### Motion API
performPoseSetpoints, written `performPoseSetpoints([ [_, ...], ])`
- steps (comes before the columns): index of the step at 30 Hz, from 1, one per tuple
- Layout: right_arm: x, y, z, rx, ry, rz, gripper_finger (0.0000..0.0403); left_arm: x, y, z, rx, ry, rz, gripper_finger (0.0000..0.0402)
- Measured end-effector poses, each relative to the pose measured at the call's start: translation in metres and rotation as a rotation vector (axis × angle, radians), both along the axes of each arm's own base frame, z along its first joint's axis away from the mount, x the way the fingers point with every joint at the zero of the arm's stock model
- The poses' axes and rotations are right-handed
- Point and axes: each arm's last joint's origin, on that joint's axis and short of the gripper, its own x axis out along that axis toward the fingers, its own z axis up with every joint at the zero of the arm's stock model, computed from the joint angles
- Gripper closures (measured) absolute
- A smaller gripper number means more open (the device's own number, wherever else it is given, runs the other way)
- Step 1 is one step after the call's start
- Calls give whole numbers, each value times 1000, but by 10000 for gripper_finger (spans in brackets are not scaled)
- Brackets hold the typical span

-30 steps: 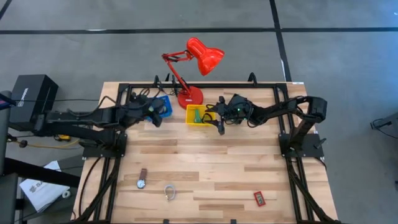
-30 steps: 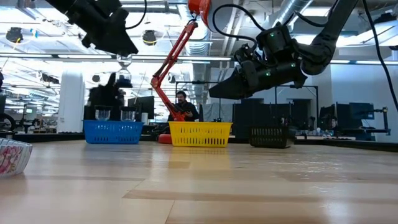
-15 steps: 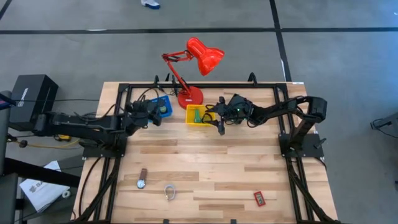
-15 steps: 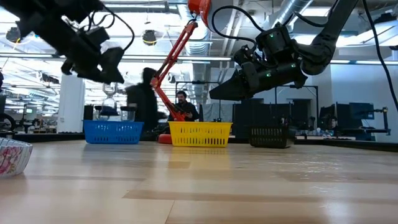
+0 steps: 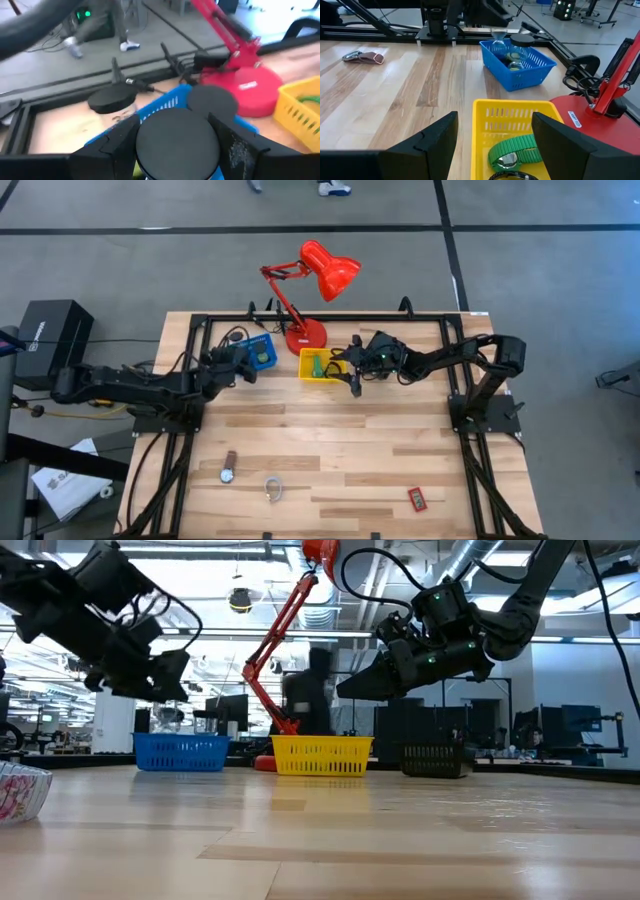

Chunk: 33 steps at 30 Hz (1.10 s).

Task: Pick & Place Office items
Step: Put the blue hourglass into the blue bin, then put the white wrist watch into the yellow bin

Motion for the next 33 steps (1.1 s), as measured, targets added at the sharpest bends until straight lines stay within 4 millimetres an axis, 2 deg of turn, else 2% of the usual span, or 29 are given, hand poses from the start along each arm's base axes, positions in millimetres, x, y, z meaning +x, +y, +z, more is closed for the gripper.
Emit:
performPoseSetpoints([
  [9, 0, 0, 0, -8, 0, 2, 158, -1, 10, -1, -56, 8, -43, 180],
  [15, 0, 0, 0, -8, 0, 2, 158, -7, 16, -9, -79, 3, -17, 185],
  [25, 0, 0, 0, -8, 0, 2, 158, -7, 17, -10, -58, 29, -34, 112],
  [33, 0, 0, 0, -3, 6, 1, 158, -4, 17, 2, 17, 18, -80, 105],
])
